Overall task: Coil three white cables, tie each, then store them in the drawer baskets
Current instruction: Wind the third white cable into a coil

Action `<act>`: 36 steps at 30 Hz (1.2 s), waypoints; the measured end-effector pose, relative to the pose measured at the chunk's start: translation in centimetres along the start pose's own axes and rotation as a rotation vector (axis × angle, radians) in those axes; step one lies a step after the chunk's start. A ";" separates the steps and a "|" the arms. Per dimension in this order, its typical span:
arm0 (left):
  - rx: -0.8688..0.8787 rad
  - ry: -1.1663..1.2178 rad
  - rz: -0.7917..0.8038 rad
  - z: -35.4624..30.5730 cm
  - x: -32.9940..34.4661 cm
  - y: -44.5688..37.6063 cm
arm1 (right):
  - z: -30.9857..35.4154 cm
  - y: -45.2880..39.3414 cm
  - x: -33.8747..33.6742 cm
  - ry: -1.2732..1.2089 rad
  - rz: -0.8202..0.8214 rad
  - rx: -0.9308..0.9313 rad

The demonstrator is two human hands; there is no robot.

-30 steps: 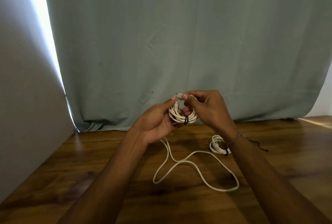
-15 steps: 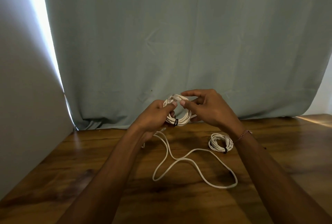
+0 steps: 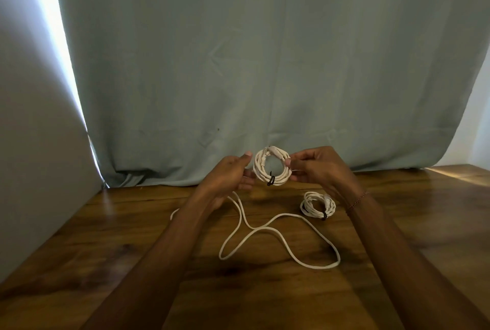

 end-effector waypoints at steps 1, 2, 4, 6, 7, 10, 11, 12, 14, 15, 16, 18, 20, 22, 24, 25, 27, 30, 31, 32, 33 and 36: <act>-0.011 -0.066 -0.006 0.4 0.0 -0.2 | -0.7 -0.5 -0.2 0.032 -0.025 0.015; -0.018 -0.133 0.007 0.7 0.1 -0.2 | -1.4 -1.0 -0.3 0.074 -0.050 0.033; -0.043 -0.276 0.078 1.6 0.3 -0.4 | -2.9 -2.0 -0.4 0.179 -0.099 0.071; -0.041 -0.428 0.131 2.5 0.7 -0.6 | -4.3 -3.0 -0.1 0.276 -0.143 0.098; -0.021 -0.510 0.138 3.0 0.9 -0.8 | -5.1 -3.4 0.0 0.325 -0.165 0.105; 0.060 -0.750 0.180 3.8 2.0 -0.9 | -6.7 -4.4 0.3 0.451 -0.220 0.113; 0.069 -0.795 0.209 4.1 2.3 -0.8 | -7.2 -4.7 0.4 0.480 -0.232 0.112; 0.065 -0.818 0.240 4.5 2.7 -0.8 | -7.6 -5.0 0.4 0.511 -0.239 0.108; 0.043 -0.846 0.287 5.4 3.2 -0.8 | -8.1 -5.5 0.4 0.594 -0.225 0.107; 0.039 -0.866 0.303 5.8 3.5 -0.7 | -8.3 -5.7 0.5 0.652 -0.210 0.106; 0.040 -0.891 0.310 6.2 3.7 -0.8 | -8.6 -5.9 0.5 0.702 -0.203 0.105; 0.058 -0.937 0.299 6.8 4.0 -0.7 | -9.2 -6.2 0.5 0.757 -0.199 0.093; 0.084 -0.955 0.284 7.3 4.2 -0.8 | -9.7 -6.5 0.4 0.815 -0.186 0.084; 0.113 -0.942 0.279 7.3 4.1 -0.8 | -9.8 -6.1 0.4 0.855 -0.189 0.070; 0.150 -0.906 0.268 7.0 3.8 -0.9 | -9.3 -5.3 0.3 0.894 -0.226 -0.013; 0.177 -0.880 0.261 6.7 3.5 -1.1 | -8.9 -4.7 0.3 0.904 -0.244 -0.077; 0.233 -0.802 0.232 6.0 2.5 -1.5 | -7.4 -3.5 0.7 0.913 -0.228 -0.188; 0.310 -0.637 0.130 4.0 0.8 -1.9 | -4.3 -1.9 2.0 0.767 0.039 -0.222; 0.334 -0.554 0.097 3.1 0.3 -1.7 | -3.4 -1.4 2.4 0.683 0.118 -0.225; 0.356 -0.467 0.074 2.2 -0.3 -1.5 | -2.4 -1.0 2.6 0.616 0.150 -0.256; 0.377 -0.403 0.057 1.1 -0.7 -1.1 | -1.4 -0.7 2.8 0.561 0.143 -0.306; 0.439 -0.385 0.072 -1.4 -1.9 0.4 | 2.2 0.0 3.6 0.331 0.109 -0.415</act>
Point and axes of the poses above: each hand's wrist, its own y-axis away from the middle knuckle, its own x-axis out of the palm, z = x × y, the point moved 2 cm from there along -y, towards the middle knuckle, and after that the axes turned 3 degrees about y, right-handed, at the moved point
